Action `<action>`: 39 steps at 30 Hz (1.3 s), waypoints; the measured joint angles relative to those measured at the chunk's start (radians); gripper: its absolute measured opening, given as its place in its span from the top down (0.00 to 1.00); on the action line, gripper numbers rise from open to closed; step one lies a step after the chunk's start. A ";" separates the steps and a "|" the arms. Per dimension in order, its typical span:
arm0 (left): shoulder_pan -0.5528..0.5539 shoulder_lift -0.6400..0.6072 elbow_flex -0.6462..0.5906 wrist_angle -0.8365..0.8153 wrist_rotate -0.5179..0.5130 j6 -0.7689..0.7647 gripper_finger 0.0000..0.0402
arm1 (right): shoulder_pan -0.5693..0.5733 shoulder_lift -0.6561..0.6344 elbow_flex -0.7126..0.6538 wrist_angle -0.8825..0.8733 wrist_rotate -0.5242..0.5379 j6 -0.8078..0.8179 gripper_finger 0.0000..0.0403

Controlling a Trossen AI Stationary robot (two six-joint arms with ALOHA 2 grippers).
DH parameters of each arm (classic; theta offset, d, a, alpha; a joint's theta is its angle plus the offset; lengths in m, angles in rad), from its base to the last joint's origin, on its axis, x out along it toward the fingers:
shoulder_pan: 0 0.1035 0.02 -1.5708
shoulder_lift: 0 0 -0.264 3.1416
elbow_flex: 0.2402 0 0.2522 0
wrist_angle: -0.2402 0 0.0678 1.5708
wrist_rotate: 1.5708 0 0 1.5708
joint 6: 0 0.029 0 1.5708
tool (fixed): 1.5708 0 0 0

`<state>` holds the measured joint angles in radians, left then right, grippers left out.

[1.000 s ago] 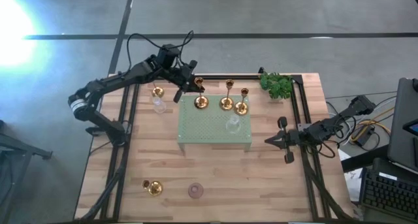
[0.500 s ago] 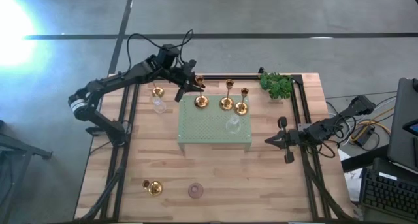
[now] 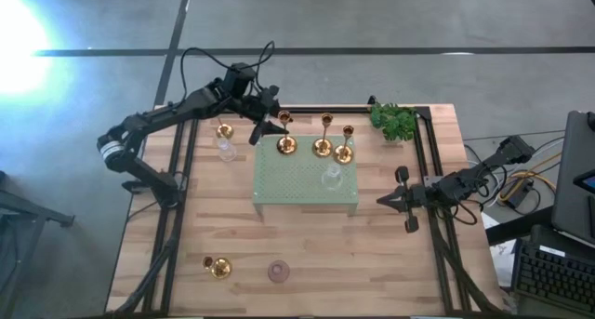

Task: Pick & Place candle stick holders
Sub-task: Put the gold candle stand on the shelf

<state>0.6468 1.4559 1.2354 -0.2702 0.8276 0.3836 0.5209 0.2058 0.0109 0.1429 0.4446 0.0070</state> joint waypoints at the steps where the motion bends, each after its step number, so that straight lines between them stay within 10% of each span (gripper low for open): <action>1: 0.000 0.000 0.000 0.001 0.000 0.000 0.46 | 0.000 0.000 0.000 0.000 0.000 0.000 0.98; 16: 0.000 -0.003 0.015 -0.042 -0.047 0.023 0.31 | 0.000 0.000 0.000 0.000 0.000 0.000 0.98; 39: 0.009 -0.284 0.049 -0.475 -0.670 0.013 0.31 | 0.000 0.000 0.000 -0.006 0.000 0.000 0.98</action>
<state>0.6559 1.1720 1.2849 -0.7450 0.1580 0.3962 0.5209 0.2058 0.0105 0.1368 0.4448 0.0071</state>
